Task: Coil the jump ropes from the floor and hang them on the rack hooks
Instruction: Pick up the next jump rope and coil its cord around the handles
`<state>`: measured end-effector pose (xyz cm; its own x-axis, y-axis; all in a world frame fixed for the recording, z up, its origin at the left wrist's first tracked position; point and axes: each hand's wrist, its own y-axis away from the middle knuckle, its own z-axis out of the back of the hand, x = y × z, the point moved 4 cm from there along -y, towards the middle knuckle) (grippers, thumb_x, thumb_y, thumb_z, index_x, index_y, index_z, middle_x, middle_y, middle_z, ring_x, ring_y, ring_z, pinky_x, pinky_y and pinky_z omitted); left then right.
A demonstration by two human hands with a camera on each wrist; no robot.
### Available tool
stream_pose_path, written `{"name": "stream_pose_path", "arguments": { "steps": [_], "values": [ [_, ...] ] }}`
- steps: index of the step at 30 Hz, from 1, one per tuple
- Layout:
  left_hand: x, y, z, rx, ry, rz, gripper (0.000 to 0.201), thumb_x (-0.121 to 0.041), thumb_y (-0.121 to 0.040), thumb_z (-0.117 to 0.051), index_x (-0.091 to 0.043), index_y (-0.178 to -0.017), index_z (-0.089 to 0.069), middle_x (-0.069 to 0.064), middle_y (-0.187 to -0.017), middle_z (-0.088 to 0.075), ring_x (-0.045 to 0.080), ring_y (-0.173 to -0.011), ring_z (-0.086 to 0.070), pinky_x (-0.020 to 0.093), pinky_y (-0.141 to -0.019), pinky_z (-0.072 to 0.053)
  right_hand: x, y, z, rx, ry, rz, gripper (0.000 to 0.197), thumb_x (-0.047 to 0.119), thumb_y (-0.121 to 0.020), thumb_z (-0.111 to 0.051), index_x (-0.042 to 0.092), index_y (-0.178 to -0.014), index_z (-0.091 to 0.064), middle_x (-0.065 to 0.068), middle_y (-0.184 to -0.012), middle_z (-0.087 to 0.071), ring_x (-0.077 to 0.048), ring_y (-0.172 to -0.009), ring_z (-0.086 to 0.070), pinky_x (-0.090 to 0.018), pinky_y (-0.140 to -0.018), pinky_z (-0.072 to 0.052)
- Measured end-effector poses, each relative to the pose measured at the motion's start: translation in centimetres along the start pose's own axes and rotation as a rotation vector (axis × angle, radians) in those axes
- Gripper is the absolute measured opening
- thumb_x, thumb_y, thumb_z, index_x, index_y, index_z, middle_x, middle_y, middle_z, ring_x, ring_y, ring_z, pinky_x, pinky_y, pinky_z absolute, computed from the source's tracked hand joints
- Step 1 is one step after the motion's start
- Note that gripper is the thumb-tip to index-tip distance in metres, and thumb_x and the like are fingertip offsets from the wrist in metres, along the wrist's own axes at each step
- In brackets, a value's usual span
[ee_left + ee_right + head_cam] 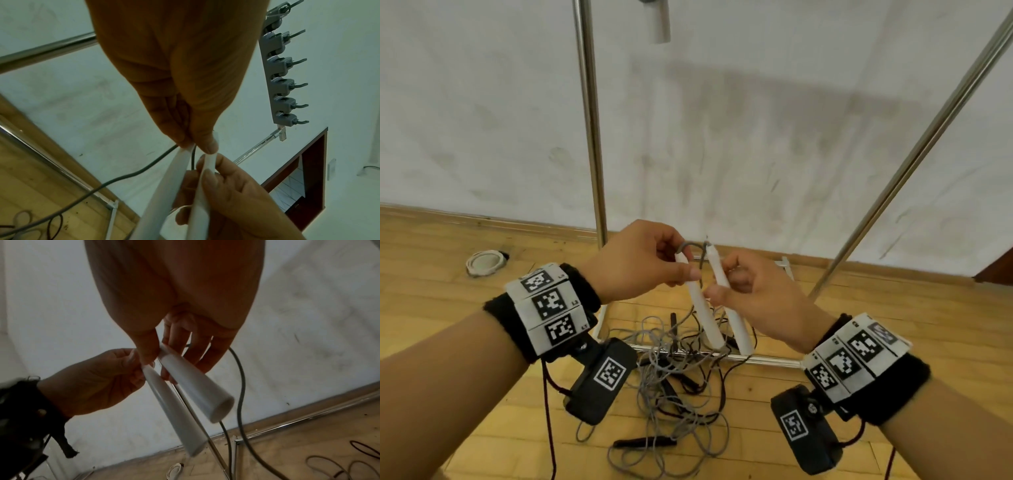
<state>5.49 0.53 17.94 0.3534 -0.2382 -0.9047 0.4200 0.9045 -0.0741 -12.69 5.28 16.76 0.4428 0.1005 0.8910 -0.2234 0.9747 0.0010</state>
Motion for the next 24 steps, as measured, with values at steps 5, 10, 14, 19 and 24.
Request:
{"name": "stream_pose_path", "arguments": {
  "steps": [5,10,14,19,24],
  "values": [
    [-0.4,0.4,-0.5,0.003,-0.049,0.003,0.023,-0.022,-0.076,-0.083,-0.015,-0.095,-0.071,0.005,-0.081,-0.074,0.017,-0.070,-0.070,0.022,-0.062,-0.055,-0.1,-0.5,-0.9,0.014,0.061,0.039,0.027,0.020,-0.082,-0.078,0.025,-0.096,-0.056,0.006,-0.083,-0.076,-0.011,-0.079,-0.073,-0.042,-0.081,-0.058],
    [-0.8,0.5,-0.7,-0.045,-0.069,-0.025,0.021,-0.024,-0.079,-0.081,-0.017,-0.096,-0.072,0.009,-0.088,-0.074,0.026,-0.082,-0.070,0.039,-0.076,-0.058,0.1,-1.0,-1.9,-0.012,0.047,0.066,0.031,0.022,-0.081,-0.079,0.040,-0.098,-0.061,0.015,-0.084,-0.075,0.001,-0.077,-0.071,-0.011,-0.067,-0.053],
    [-0.7,0.6,-0.4,-0.085,-0.044,-0.028,0.017,-0.022,-0.079,-0.081,-0.020,-0.092,-0.071,0.010,-0.086,-0.073,0.026,-0.079,-0.069,0.040,-0.073,-0.058,0.1,-1.5,-1.9,-0.046,0.057,0.052,0.024,0.026,-0.076,-0.082,0.029,-0.094,-0.067,0.014,-0.084,-0.075,0.001,-0.077,-0.070,-0.011,-0.066,-0.053],
    [-0.6,0.4,-0.3,-0.105,-0.003,-0.040,0.016,-0.022,-0.078,-0.081,-0.022,-0.090,-0.070,0.007,-0.081,-0.072,0.012,-0.065,-0.066,0.031,-0.068,-0.059,0.1,-1.8,-2.0,-0.049,0.068,0.046,0.020,0.029,-0.072,-0.085,0.029,-0.086,-0.071,0.017,-0.081,-0.075,0.002,-0.073,-0.070,-0.009,-0.062,-0.051],
    [-0.6,0.3,-0.5,-0.109,-0.006,-0.060,0.015,-0.021,-0.079,-0.080,-0.024,-0.087,-0.068,0.007,-0.079,-0.070,0.009,-0.064,-0.063,0.030,-0.065,-0.057,0.2,-2.0,-1.9,-0.026,0.050,0.080,0.015,0.025,-0.074,-0.084,0.035,-0.076,-0.073,0.010,-0.075,-0.075,-0.005,-0.071,-0.072,-0.018,-0.066,-0.056]
  ]
}}
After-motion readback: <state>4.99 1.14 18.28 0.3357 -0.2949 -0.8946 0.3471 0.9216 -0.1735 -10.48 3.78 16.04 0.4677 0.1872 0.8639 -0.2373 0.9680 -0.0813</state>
